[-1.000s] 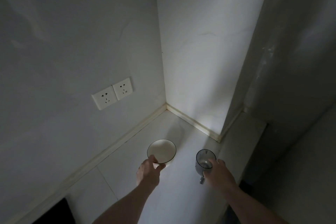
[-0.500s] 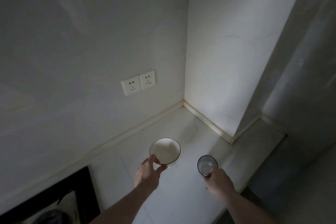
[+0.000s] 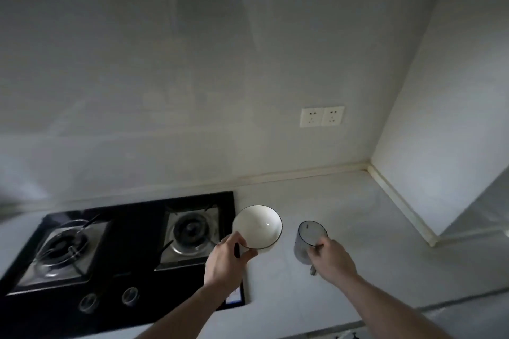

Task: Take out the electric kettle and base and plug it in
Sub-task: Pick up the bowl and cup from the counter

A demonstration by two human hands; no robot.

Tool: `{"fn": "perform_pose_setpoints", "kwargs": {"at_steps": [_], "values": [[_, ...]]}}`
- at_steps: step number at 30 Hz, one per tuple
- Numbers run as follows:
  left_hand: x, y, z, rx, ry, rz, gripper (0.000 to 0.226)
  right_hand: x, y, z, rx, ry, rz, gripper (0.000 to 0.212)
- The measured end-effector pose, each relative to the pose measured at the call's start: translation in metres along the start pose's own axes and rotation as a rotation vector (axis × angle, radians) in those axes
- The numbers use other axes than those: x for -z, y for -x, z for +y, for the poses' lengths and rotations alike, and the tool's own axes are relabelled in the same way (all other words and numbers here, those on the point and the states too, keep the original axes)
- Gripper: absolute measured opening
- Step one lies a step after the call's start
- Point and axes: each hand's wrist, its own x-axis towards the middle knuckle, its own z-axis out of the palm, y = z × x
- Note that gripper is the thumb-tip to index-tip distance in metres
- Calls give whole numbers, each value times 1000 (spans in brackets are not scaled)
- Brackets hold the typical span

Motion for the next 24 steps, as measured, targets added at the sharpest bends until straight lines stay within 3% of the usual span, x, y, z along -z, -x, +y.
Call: {"fn": "perform_pose_setpoints", "kwargs": {"at_steps": [9, 17, 24], "values": [[162, 109, -135, 148, 35, 268, 33, -93, 85, -196, 303, -24, -60, 34], [321, 215, -291, 296, 30, 419, 30, -212, 218, -381, 533, -14, -146, 33], [421, 283, -373, 468, -29, 584, 30, -278, 304, -500, 692, 39, -253, 30]]}}
